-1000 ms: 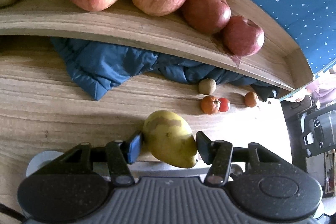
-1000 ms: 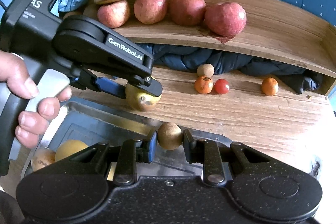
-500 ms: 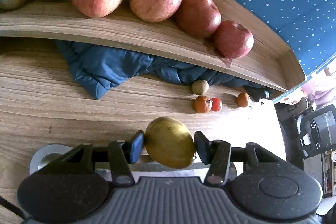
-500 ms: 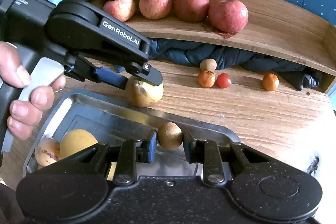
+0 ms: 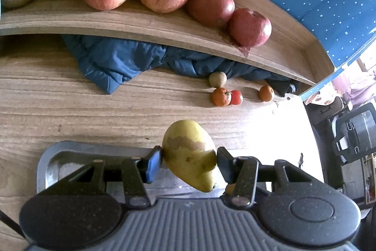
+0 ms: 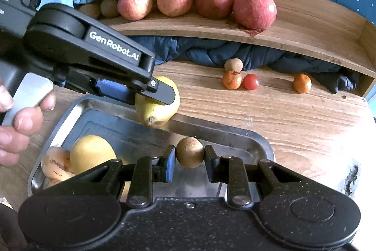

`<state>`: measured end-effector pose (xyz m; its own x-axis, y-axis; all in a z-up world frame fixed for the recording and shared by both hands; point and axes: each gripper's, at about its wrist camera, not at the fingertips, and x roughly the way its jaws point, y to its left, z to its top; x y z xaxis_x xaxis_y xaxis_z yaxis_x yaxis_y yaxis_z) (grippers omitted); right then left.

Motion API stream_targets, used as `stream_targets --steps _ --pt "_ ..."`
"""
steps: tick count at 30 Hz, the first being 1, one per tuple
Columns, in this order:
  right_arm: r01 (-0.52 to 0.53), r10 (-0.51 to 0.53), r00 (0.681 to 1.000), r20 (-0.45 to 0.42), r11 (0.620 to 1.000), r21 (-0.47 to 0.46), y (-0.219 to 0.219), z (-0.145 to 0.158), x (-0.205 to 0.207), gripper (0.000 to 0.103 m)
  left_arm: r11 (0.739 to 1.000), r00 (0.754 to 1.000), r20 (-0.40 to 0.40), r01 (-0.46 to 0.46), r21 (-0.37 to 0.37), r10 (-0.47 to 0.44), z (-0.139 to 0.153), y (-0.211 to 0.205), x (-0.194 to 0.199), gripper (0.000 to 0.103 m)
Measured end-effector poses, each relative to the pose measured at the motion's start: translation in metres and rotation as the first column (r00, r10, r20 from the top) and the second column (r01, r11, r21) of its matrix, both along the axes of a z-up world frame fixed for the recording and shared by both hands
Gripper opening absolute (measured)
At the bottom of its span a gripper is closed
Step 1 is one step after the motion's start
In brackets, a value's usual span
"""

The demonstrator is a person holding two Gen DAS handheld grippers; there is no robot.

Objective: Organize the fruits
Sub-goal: 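Carry the pear and small brown fruit onto the tray and open both tools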

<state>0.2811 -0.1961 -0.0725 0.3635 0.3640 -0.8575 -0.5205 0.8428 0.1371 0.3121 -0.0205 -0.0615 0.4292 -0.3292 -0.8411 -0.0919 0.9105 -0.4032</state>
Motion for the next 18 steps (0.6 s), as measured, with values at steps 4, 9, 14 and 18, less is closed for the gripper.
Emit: stream_targets --steps 4,9,14,18 --pt "-0.009 0.009 1.0 -0.013 1.0 -0.002 0.001 -0.002 -0.001 0.028 1.0 1.0 -0.007 0.013 0.008 -0.013 0.0 -0.002 -0.004 0.055" --pt "-0.017 0.018 0.999 -0.028 1.0 0.005 0.003 -0.007 -0.004 0.028 0.999 0.999 -0.026 0.033 0.013 -0.033 -0.003 -0.003 -0.01 0.054" --pt "-0.027 0.027 0.999 -0.034 1.0 0.007 0.009 -0.011 -0.011 0.028 0.997 0.996 -0.062 0.067 0.033 -0.064 -0.008 -0.007 -0.015 0.053" --pt "-0.022 0.021 0.999 -0.041 1.0 -0.008 0.01 -0.011 -0.015 0.03 0.997 0.996 -0.061 0.067 0.041 -0.064 -0.006 -0.005 -0.017 0.053"
